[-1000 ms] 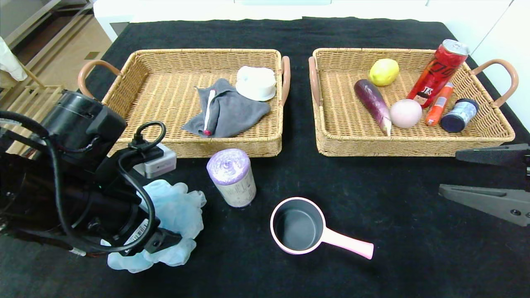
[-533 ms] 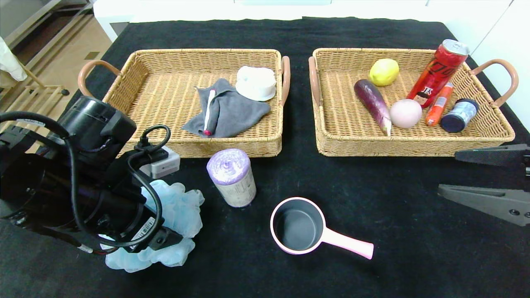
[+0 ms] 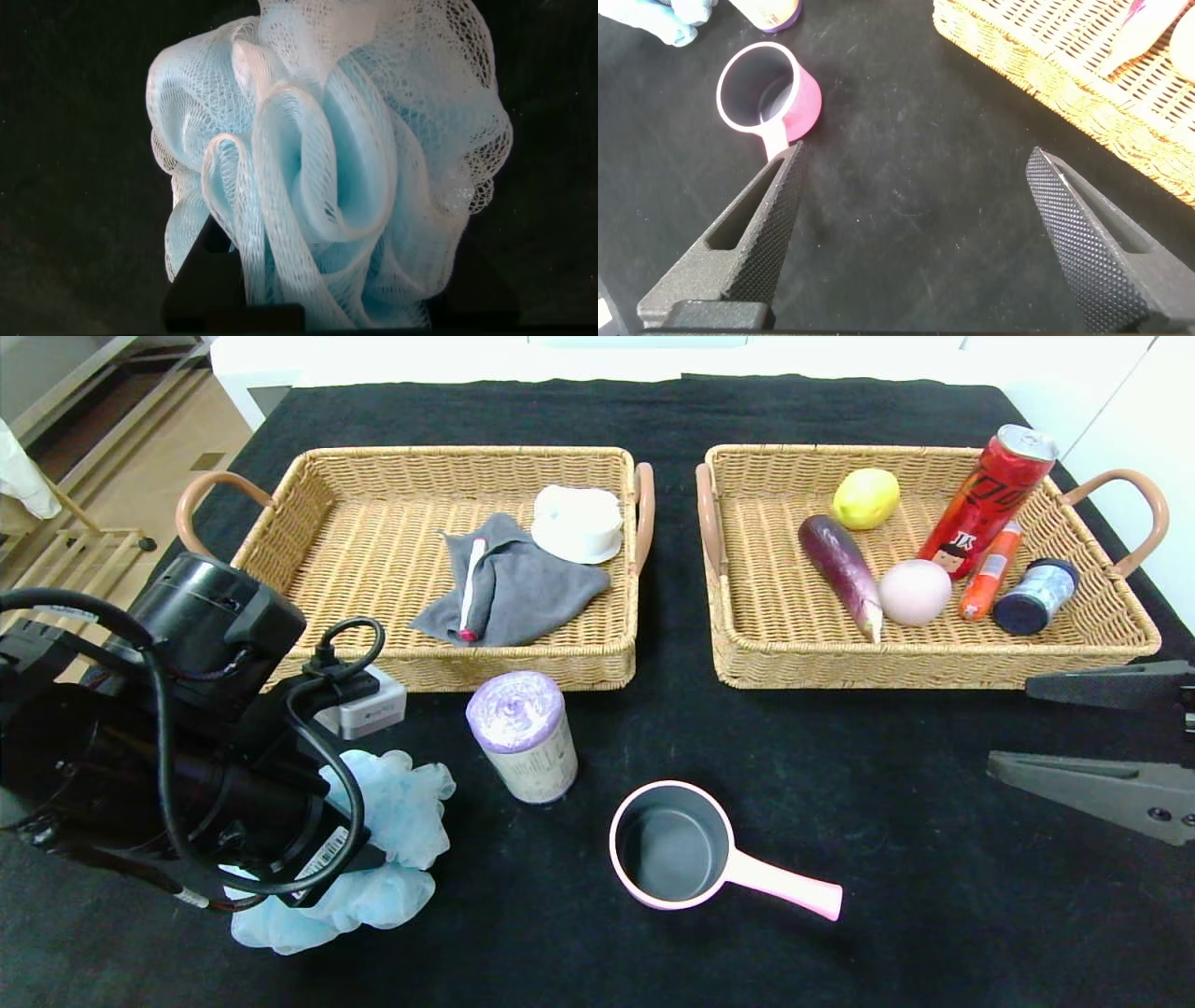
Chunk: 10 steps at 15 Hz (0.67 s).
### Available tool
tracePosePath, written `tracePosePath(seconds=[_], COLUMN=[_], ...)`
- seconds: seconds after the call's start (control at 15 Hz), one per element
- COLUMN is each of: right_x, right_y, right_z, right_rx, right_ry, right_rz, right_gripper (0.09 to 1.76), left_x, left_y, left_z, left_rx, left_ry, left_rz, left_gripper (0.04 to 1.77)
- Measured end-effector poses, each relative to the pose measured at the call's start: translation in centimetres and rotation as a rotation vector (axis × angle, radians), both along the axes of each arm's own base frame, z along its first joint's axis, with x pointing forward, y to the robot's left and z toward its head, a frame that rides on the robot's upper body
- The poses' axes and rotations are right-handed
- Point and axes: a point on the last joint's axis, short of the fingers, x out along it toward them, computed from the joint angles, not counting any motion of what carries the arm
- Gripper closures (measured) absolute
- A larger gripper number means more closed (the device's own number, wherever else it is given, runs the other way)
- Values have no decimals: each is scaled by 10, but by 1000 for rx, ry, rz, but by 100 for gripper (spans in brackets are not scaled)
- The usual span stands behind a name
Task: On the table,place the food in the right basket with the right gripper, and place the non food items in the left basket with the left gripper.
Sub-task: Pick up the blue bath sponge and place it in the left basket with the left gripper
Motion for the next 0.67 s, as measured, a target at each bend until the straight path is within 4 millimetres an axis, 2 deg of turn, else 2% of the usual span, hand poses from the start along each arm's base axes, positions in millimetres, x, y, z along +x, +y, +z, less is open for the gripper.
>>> tracePosePath(seconds=[0.47,0.67], right_x=[0,0], right_y=[0,0], right_z=[0,0], right_rx=[0,0], right_ry=[0,0], right_rz=[0,0], right_gripper=[14,14], left_x=[-2,-5], left_y=[0,1], left_z=[1,7], left_rx=[-2,-38], left_ry=[-2,-17], left_rz=[-1,-21], left_gripper=[101,103])
